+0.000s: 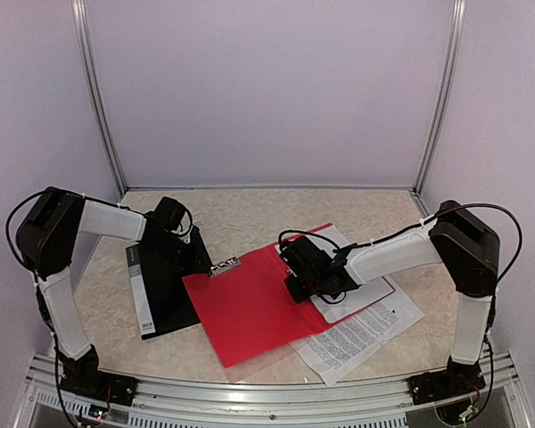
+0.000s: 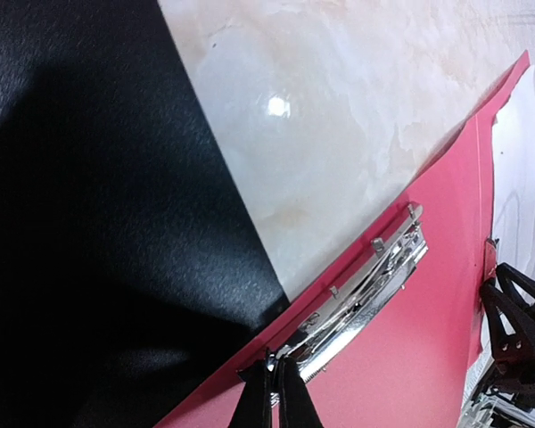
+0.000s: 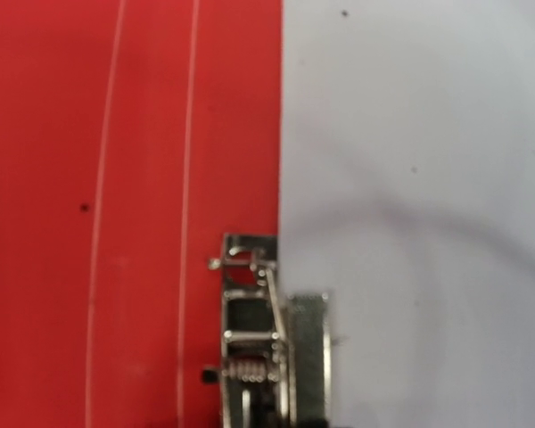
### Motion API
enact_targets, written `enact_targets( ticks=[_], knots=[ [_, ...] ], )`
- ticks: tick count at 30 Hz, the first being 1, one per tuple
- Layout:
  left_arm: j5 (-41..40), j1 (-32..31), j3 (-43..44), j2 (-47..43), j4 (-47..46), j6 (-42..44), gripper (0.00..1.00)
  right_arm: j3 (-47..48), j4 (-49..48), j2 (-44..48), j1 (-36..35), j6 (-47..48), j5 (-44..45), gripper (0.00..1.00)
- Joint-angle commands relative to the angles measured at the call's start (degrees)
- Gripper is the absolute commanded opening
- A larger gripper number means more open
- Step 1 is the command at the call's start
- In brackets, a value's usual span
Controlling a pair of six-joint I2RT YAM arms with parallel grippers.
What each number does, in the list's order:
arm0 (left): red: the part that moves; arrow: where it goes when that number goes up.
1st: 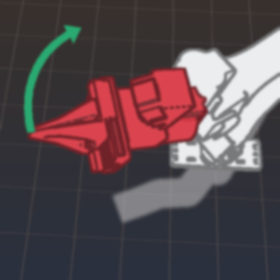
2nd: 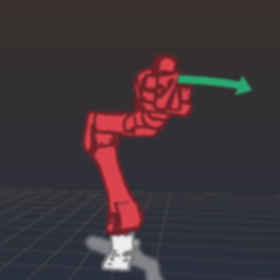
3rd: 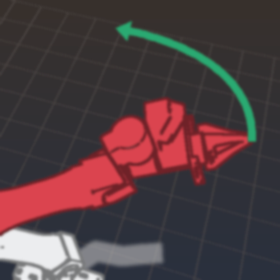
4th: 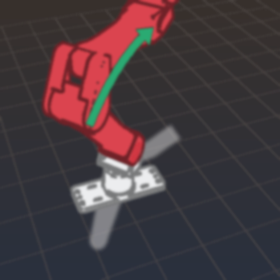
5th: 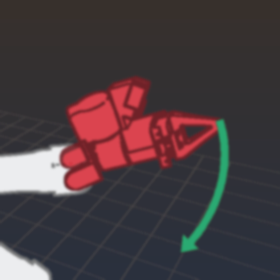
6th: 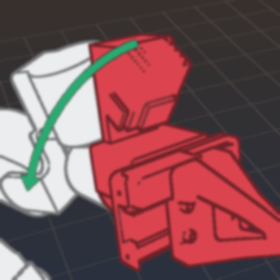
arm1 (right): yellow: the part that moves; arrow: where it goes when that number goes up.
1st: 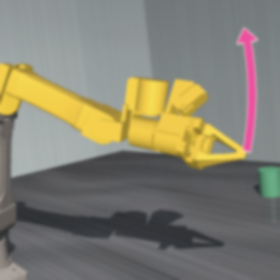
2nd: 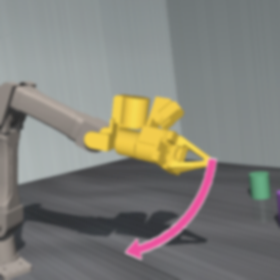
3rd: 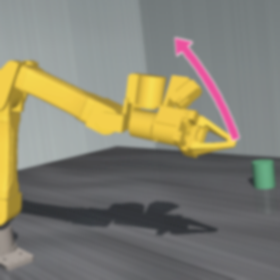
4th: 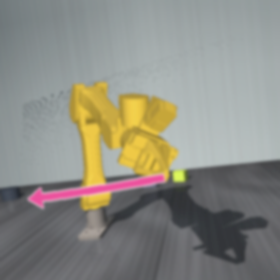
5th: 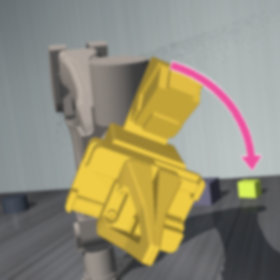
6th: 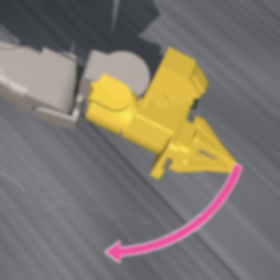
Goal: Put the files into the folder
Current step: Open the spring clip on the folder at the center of the board.
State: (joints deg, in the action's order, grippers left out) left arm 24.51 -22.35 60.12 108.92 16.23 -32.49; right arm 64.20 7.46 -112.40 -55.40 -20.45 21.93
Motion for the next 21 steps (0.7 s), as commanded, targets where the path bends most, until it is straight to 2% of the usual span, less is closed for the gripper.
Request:
enact_targets(
  ticks=[1,12,21],
  knots=[
    [-9.83,-5.27,-2.15,11.39,13.15,2.41,0.00,-1.63,7.68,-5.07,-1.74,0.04,-6.21,0.10],
    [-16.10,-9.16,-3.36,14.72,14.36,-1.34,0.00,0.46,13.40,-6.15,-1.82,-1.23,-0.65,0.07],
    [-18.24,-10.16,-4.04,17.12,13.83,-2.94,0.00,-0.15,13.23,-6.01,-1.90,-1.76,-1.04,0.06]
  ],
)
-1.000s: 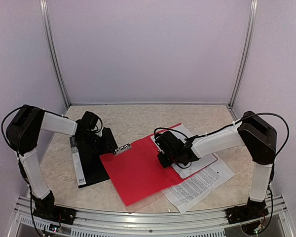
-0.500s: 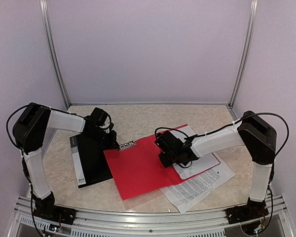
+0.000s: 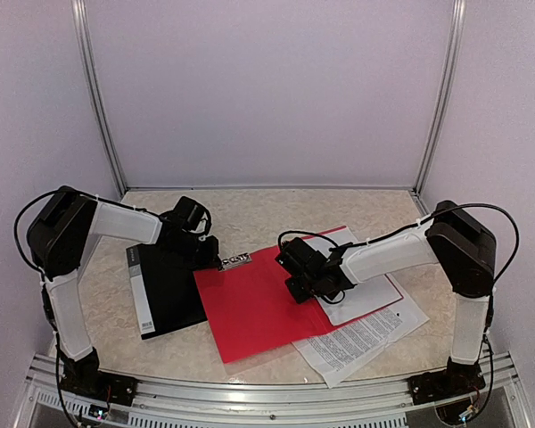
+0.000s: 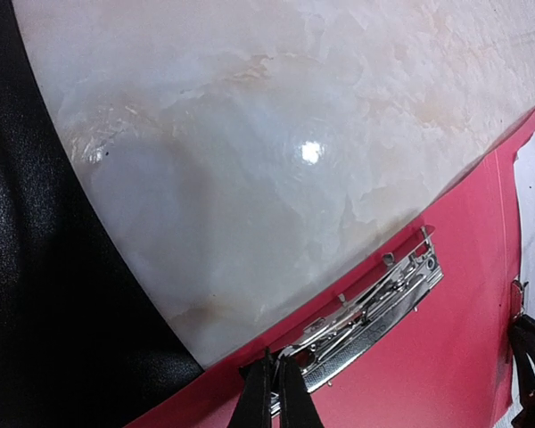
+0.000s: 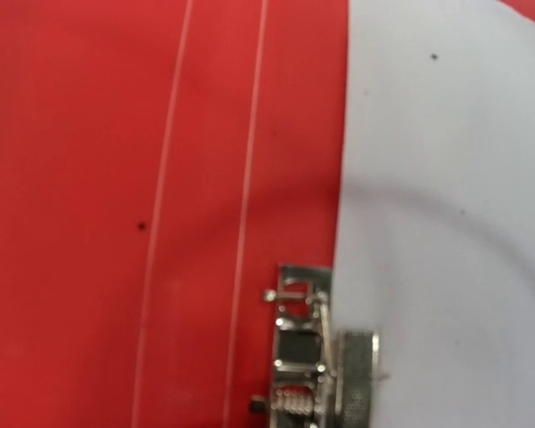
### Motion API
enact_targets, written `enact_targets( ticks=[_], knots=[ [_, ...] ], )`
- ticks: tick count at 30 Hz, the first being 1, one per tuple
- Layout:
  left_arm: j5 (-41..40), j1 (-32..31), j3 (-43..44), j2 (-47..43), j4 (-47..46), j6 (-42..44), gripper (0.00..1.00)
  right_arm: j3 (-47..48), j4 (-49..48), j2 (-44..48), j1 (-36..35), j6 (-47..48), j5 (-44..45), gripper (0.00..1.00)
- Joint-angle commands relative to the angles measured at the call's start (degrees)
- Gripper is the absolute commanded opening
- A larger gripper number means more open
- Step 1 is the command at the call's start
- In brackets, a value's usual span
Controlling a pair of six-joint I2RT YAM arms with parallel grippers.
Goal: Put the files into the folder
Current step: Open the spring clip on the folder at the center of the board.
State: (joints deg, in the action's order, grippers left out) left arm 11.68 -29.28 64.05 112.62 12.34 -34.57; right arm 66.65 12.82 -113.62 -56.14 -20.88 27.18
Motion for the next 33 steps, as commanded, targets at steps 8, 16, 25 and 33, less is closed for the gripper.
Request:
enact_targets(
  ticks=[8,16,25,33],
  knots=[
    [-5.02,-5.21,-9.29,14.71,16.45,-2.17,0.00,-3.17,8.14,-4.70,-1.06,-1.45,-6.30,0.04],
    [-0.29,-4.44,-11.47,2.51,13.54,-2.33,0.00,-3.10,8.38,-4.96,-0.82,-1.61,-7.00,0.02],
    [6.15,-2.26,-7.53,-8.93,12.81,-2.43,0.00,-4.34,7.91,-3.45,-0.18,-1.65,-7.78,0.01],
    [9.15,-1.24,-0.76,-8.00,13.80,-1.21,0.00,-4.99,6.13,-3.17,-0.39,-1.70,-9.70,0.01]
  ],
)
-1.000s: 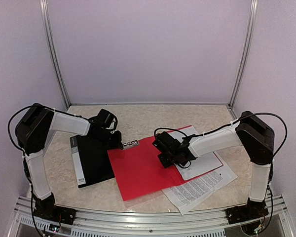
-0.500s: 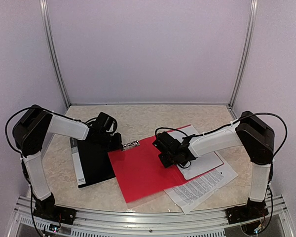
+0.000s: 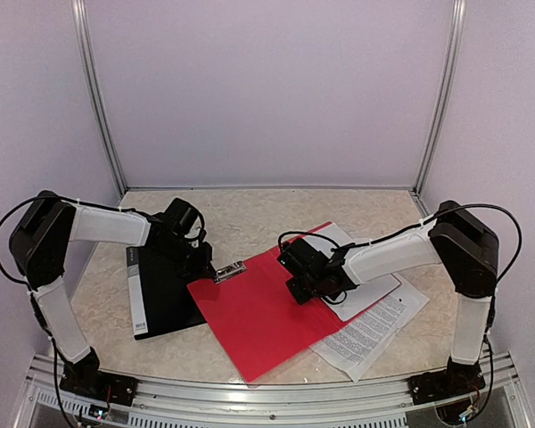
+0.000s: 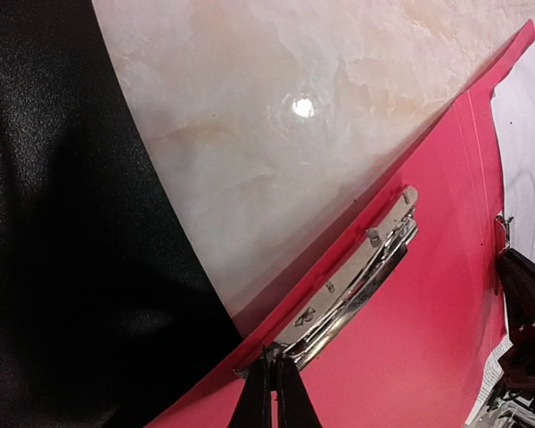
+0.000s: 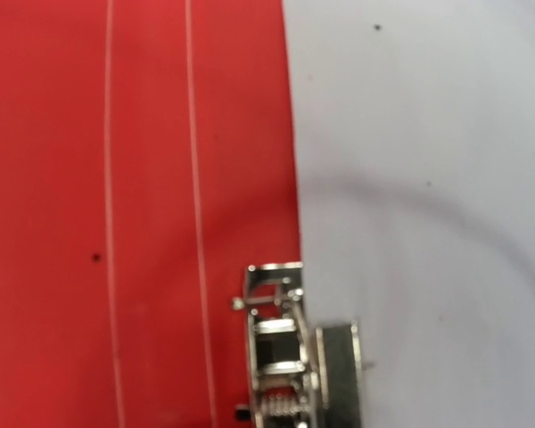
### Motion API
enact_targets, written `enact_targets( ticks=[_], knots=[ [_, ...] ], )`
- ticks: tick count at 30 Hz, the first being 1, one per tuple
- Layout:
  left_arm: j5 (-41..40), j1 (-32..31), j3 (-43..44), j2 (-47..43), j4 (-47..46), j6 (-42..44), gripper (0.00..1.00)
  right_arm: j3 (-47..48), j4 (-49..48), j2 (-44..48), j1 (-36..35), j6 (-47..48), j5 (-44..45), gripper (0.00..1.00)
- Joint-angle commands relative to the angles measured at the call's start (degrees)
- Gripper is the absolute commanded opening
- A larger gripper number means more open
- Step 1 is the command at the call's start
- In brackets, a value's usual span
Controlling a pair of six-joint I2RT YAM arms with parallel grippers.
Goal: Put the files into the folder
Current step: Open the spring clip on the folder at the center of the board.
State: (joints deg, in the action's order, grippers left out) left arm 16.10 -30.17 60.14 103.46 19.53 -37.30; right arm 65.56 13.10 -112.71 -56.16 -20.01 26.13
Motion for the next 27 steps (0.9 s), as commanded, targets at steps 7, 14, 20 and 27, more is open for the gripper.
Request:
enact_targets(
  ticks=[7,14,20,27],
  knots=[
    [7.80,0.86,7.38,2.33,6.35,1.23,0.00,-4.12,6.14,-3.51,-0.42,-2.33,-8.60,0.00],
    [9.27,1.91,7.71,2.00,6.13,1.26,0.00,-4.09,5.68,-3.75,-0.40,-2.14,-9.50,0.00],
    [9.46,1.55,7.95,3.65,5.97,1.77,0.00,-3.03,5.52,-2.46,-0.38,-2.48,-11.40,0.02],
    [8.64,1.19,7.75,4.34,6.39,2.41,0.00,-0.50,6.26,-0.35,0.09,-3.01,-14.46,0.03]
  ],
)
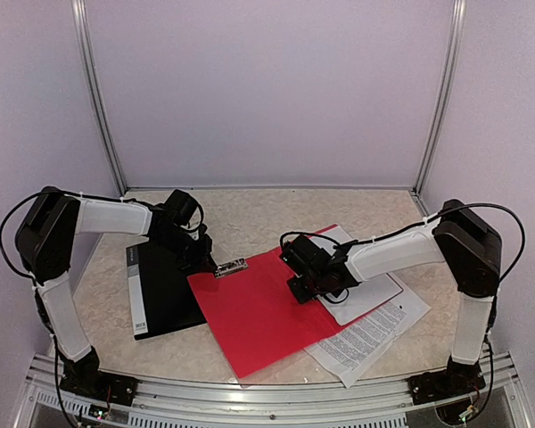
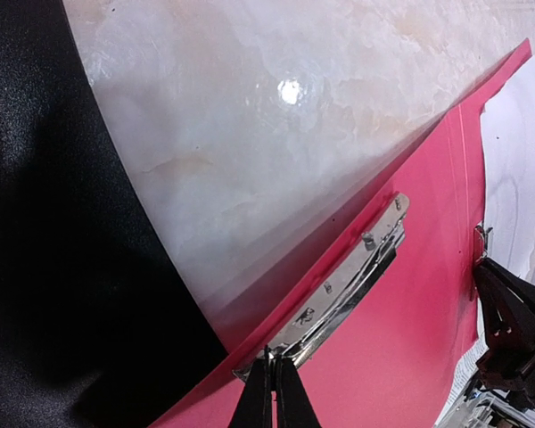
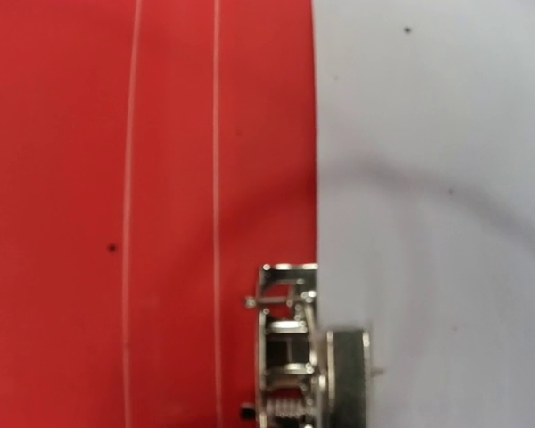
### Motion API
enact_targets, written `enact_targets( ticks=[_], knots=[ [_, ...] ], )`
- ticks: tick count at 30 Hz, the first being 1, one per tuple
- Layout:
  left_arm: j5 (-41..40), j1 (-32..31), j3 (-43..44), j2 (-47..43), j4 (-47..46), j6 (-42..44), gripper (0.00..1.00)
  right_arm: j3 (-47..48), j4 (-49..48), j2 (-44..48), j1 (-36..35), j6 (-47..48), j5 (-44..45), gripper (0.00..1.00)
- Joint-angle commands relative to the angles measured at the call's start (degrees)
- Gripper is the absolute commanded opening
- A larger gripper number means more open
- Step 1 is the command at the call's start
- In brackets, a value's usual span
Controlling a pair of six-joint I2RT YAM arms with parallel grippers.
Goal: Put the files into the folder
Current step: Open the spring clip on the folder at the center of the board.
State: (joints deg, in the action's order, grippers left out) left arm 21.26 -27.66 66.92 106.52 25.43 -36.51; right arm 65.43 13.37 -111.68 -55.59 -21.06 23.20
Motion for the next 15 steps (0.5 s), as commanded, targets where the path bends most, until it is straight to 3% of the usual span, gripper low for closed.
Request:
enact_targets(
  ticks=[1,15],
  knots=[
    [3.38,-1.34,0.90,1.16,0.50,1.70,0.00,-0.11,6.12,-1.24,-0.29,-2.09,-12.12,0.03],
    [3.60,-1.95,0.94,1.38,0.38,2.85,0.00,-3.23,3.26,-1.54,1.82,-3.37,-15.90,0.00]
  ],
)
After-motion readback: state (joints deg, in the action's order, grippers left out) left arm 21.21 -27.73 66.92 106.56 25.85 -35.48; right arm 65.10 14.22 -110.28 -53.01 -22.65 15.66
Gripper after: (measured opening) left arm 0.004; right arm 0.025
